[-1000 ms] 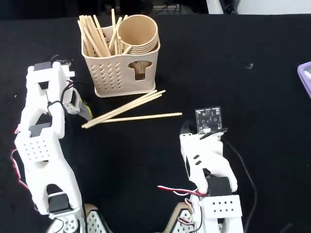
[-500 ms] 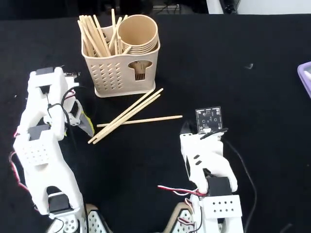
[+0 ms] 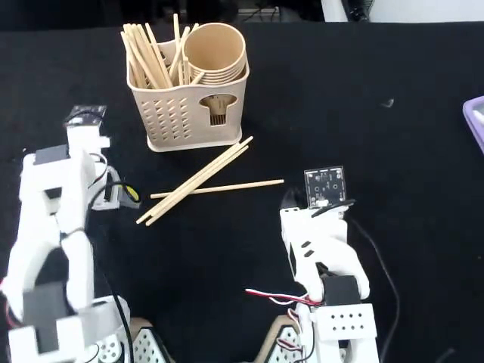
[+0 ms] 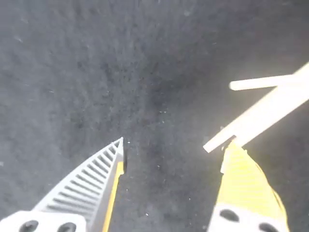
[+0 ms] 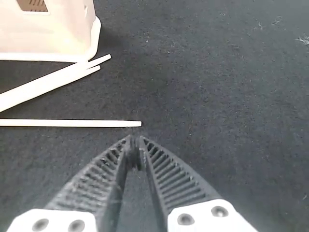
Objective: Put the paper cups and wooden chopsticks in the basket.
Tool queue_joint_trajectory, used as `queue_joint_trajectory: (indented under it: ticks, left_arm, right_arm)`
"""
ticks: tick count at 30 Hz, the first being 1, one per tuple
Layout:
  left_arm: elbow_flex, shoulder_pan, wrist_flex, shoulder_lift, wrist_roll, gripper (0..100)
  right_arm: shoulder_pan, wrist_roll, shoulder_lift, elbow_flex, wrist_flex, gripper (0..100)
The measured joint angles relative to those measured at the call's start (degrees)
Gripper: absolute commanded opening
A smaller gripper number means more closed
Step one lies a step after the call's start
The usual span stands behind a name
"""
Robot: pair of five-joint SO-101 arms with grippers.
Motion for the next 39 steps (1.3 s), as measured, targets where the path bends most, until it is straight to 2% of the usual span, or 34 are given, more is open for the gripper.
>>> queue_joint_trajectory:
  ticks: [3, 6, 9, 12, 21, 31, 39]
  left_arm:
    - [0.4, 2.5, 2.3, -7.7, -5.5, 33]
    - [2.1, 8.3, 5.1, -10.9, -12.2, 33]
    - [4.1, 14.4, 4.3, -10.5, -14.6, 32]
    - [4.7, 17.5, 1.2, -7.3, -14.9, 32]
    - [4.7, 17.9, -6.3, 5.6, -15.0, 32]
    - [4.7, 17.9, -6.9, 6.8, -13.5, 32]
    - [4.7, 19.1, -11.6, 6.8, -12.9, 32]
  right_arm:
    - [0.0, 0.0, 0.0, 0.0, 0.0, 1.2]
    - [0.0, 0.0, 0.0, 0.0, 0.0, 1.2]
    - [0.0, 0.0, 0.0, 0.0, 0.0, 1.2]
    - [0.0, 0.0, 0.0, 0.0, 0.0, 1.2]
    - [0.0, 0.0, 0.0, 0.0, 0.0, 1.2]
    - [0.0, 0.0, 0.0, 0.0, 0.0, 1.2]
    - [0.1, 0.0, 0.0, 0.3, 0.0, 1.3]
